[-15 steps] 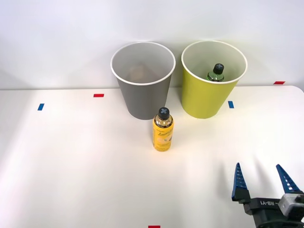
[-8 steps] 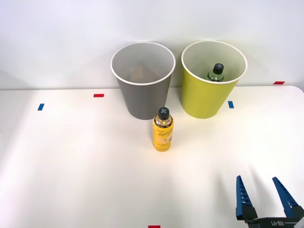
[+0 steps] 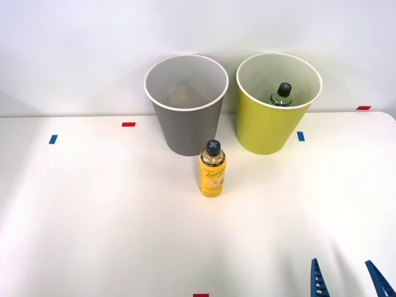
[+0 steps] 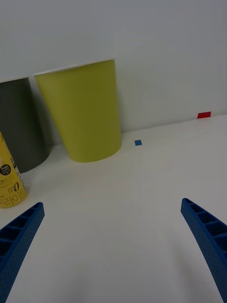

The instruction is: Put cans in the gray bin, plastic bottles in the light green bin

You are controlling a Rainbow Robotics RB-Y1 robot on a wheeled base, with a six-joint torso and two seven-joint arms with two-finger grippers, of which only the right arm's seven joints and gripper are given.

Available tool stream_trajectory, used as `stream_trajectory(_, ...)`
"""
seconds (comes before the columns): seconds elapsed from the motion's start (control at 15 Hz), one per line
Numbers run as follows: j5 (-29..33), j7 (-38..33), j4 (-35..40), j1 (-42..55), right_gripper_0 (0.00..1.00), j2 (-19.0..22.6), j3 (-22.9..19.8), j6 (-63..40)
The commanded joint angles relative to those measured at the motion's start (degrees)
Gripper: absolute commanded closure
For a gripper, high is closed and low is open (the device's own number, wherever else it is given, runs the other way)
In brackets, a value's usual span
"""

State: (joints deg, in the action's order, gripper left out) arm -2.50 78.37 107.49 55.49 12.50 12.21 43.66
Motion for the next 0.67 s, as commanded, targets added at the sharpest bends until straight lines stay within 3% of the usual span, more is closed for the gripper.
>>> stream_trajectory(0.07,0.0,4.7,0.0,2.6,0.0,-1.2,0.6,0.1)
stream_trajectory(0.67,1.2,6.7,-3.3,4.3,0.0,-1.4,2.7,1.4)
